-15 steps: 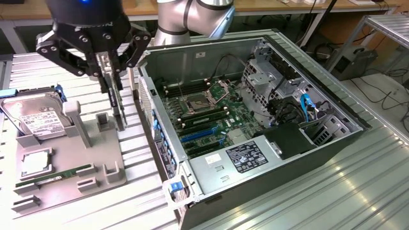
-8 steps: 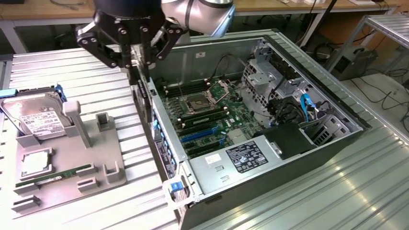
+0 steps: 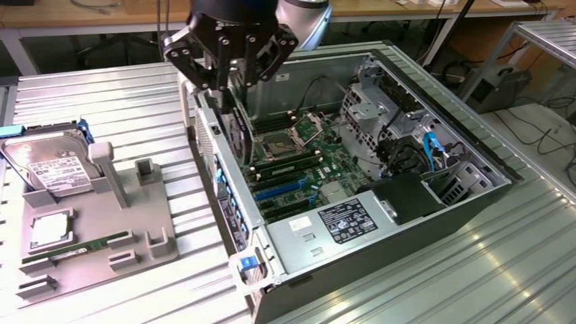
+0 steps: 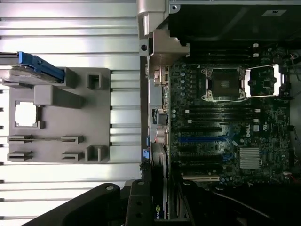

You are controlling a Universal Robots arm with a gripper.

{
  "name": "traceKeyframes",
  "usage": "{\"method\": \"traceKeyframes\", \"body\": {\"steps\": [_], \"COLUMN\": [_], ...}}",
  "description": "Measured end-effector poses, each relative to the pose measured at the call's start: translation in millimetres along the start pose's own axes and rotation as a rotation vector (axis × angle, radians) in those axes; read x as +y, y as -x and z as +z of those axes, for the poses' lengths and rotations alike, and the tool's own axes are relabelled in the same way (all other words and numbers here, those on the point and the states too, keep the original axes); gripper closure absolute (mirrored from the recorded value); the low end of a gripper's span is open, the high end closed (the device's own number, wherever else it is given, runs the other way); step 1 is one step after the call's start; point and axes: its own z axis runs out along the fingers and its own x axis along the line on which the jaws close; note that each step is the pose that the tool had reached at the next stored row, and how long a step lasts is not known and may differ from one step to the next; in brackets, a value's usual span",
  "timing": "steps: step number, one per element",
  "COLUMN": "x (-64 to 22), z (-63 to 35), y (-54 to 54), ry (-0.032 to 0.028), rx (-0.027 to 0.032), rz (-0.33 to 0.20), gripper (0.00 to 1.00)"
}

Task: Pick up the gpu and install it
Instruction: 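Pick up the gpu and move the gpu toward the slot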

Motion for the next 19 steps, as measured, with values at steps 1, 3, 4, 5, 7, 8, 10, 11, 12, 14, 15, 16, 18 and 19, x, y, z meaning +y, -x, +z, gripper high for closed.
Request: {"method": "traceKeyframes", "body": {"steps": [1,3,4,5,7,8,10,11,12,14,15,16,18,19], "x": [-0.1,-0.1,-0.1,-0.1,-0.2,-0.3,-0.5,-0.5,-0.5,-0.4,-0.4,-0.4,-0.3,-0.1], "z": [0.1,0.8,1.6,3.1,5.9,8.8,13.0,15.0,16.9,20.6,22.5,25.0,29.9,32.9], "y": [7.3,16.3,21.0,26.0,34.4,41.4,52.1,57.1,61.7,71.3,75.8,81.8,94.0,101.3], "ry": [0.0001,0.0,0.0,0.0,-0.0003,-0.0006,-0.0016,-0.0025,-0.0038,-0.0072,-0.0086,-0.0107,-0.0149,-0.0174], "rx": [0.0035,0.0078,0.0101,0.0125,0.0151,0.0163,0.0178,0.0184,0.0187,0.0194,0.0195,0.0197,0.0203,0.0206], "rz": [0.0,0.001,0.001,0.001,0.001,0.001,0.001,0.001,0.001,0.0,0.0,0.0,-0.001,-0.001], "gripper": [0.74,0.74,0.74,0.74,0.74,0.74,0.74,0.74,0.74,0.74,0.74,0.74,0.74,0.74]}}
